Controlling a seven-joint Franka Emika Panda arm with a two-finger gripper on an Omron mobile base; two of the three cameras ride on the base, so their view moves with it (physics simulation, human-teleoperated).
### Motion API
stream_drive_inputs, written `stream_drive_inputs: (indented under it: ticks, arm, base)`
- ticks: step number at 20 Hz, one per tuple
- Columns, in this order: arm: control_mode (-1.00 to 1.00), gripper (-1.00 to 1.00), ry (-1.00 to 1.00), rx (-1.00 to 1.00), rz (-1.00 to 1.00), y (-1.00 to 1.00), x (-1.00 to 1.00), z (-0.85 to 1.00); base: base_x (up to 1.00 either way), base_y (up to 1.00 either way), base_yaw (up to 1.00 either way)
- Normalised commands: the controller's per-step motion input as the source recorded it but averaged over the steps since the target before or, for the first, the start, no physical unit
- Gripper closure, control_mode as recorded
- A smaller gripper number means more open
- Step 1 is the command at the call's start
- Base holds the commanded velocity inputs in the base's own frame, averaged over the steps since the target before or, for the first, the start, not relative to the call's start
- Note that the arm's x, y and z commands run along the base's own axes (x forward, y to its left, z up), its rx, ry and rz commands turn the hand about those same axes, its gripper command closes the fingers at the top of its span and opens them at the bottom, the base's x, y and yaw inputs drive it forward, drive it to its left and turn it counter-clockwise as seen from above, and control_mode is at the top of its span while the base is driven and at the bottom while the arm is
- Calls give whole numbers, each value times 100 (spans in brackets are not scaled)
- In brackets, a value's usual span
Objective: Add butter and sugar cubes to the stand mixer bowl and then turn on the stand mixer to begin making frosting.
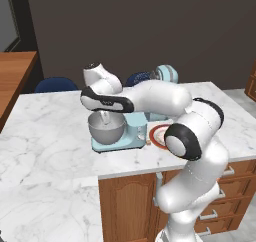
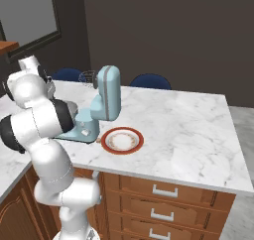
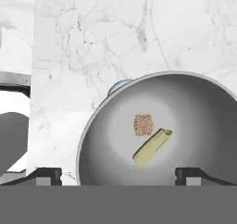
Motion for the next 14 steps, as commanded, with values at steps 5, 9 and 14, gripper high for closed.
stream_drive_inputs:
  ticks: [5,9,14]
  arm:
    - [-100,-100,-16,16,0,-47,-93,100]
    - [-100,-100,-9,14,0,-79,-99,77]
    - [-100,-100,-3,17,1,-100,-92,49]
  base:
    - [0,0,0]
    - [0,0,0]
    - [0,0,0]
